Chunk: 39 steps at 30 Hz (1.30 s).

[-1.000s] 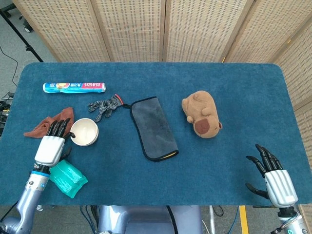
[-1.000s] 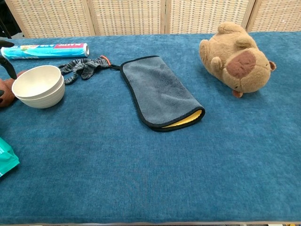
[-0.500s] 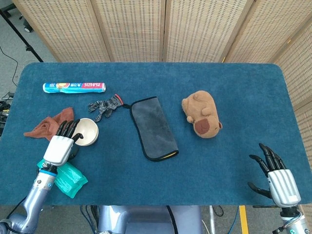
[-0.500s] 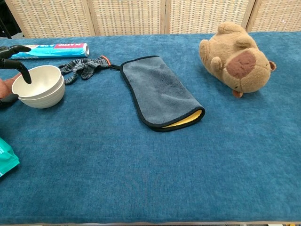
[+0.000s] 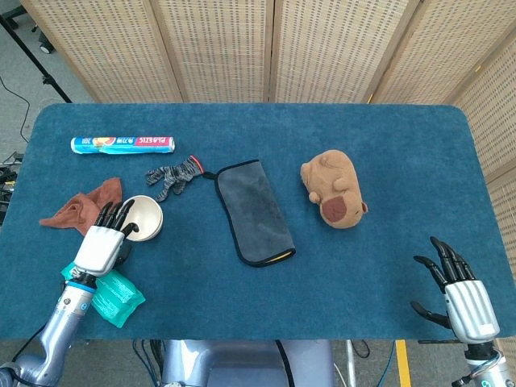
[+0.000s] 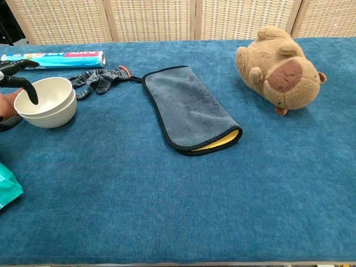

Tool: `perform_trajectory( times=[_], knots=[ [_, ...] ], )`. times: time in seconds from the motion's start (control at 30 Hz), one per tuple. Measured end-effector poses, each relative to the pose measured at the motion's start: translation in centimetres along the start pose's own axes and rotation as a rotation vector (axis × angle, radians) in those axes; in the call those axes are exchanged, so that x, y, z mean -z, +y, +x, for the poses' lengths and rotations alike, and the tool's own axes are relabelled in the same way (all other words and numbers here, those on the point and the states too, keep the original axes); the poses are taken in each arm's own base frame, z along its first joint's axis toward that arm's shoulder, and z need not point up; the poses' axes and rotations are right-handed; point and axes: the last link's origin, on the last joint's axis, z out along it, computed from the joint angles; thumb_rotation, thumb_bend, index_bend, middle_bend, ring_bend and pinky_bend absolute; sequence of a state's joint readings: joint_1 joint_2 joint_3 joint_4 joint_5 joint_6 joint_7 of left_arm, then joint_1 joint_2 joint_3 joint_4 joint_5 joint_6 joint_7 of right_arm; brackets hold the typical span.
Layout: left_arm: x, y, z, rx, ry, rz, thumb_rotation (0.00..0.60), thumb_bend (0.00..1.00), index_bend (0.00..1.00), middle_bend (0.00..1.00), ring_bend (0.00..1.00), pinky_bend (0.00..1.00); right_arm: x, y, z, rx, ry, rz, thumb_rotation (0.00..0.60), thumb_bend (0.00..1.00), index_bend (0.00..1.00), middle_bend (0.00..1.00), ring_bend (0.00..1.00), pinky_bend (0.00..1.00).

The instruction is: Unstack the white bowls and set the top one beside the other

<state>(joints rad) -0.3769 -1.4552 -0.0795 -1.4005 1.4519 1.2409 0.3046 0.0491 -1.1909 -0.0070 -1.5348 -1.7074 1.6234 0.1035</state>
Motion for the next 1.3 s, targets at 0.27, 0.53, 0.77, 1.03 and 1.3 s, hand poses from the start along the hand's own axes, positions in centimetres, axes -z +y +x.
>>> perform_trajectory(
  times=[0.27, 0.53, 0.77, 1.03, 1.3],
  knots=[
    [-0.1, -0.4, -0.7, -0.021, -0.016, 0.014, 0.6, 0.39, 0.4, 0.0, 0.0, 0.05, 0.0, 0.0, 0.1, -0.003, 0.004, -0.001, 0.6, 0.16, 0.22, 0.0, 0.0, 0.15],
    [-0.2, -0.4, -1.0, -0.039, -0.008, 0.017, 0.6, 0.39, 0.4, 0.0, 0.0, 0.05, 0.0, 0.1, 0.2, -0.003, 0.007, -0.003, 0.6, 0.16, 0.22, 0.0, 0.0, 0.15],
    [-0.5, -0.6, -1.2, -0.058, 0.01, 0.025, 0.6, 0.39, 0.4, 0.0, 0.0, 0.05, 0.1, 0.1, 0.2, -0.004, 0.01, -0.003, 0.6, 0.16, 0.22, 0.0, 0.0, 0.15],
    [-0.7, -0.7, -1.5, -0.063, 0.016, 0.033, 0.6, 0.39, 0.4, 0.0, 0.0, 0.05, 0.1, 0.1, 0.3, -0.004, 0.012, -0.003, 0.6, 0.16, 0.22, 0.0, 0.0, 0.15],
    [-0.9, -0.7, -1.5, -0.073, 0.028, 0.038, 0.6, 0.4, 0.4, 0.0, 0.0, 0.05, 0.1, 0.0, 0.3, -0.005, 0.012, -0.003, 0.6, 0.16, 0.22, 0.0, 0.0, 0.15]
  ],
)
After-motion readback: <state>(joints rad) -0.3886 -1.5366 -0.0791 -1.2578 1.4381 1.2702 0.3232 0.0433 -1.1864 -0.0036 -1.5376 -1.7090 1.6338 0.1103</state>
